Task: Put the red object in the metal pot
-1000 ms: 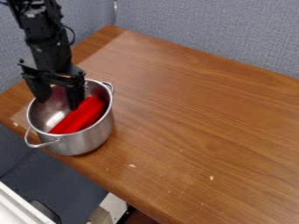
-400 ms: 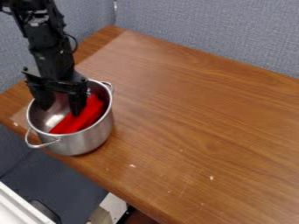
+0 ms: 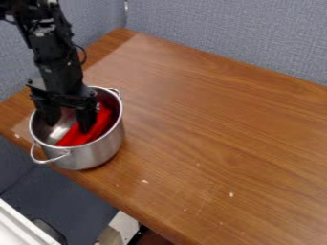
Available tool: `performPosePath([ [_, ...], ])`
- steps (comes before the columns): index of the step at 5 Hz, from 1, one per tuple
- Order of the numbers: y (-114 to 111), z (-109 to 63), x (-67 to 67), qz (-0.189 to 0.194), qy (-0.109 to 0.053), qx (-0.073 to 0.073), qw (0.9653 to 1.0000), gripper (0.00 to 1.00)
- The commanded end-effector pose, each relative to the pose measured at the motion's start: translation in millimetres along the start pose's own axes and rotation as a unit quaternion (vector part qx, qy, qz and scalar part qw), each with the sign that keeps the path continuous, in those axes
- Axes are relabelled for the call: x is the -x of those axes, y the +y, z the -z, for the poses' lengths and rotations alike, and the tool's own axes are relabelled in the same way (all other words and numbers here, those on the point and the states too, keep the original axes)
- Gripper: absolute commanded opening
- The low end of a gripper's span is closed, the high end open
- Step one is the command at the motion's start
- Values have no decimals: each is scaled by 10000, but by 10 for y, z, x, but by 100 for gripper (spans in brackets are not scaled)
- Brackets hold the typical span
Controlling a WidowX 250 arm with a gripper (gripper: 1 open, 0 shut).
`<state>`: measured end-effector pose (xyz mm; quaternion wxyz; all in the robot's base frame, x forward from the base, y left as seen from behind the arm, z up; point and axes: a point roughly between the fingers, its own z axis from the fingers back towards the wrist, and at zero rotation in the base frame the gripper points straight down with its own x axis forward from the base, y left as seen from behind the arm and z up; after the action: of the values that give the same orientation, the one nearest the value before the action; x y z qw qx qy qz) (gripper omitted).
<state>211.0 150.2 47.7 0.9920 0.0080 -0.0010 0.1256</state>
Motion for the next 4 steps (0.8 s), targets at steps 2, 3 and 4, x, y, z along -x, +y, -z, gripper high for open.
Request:
performPosePath([
  [2, -19, 47, -16, 46, -38, -17, 10000, 100],
  [3, -33, 82, -17, 70, -25, -17, 10000, 100],
  [4, -47, 116, -18, 95, -12, -18, 10000, 100],
])
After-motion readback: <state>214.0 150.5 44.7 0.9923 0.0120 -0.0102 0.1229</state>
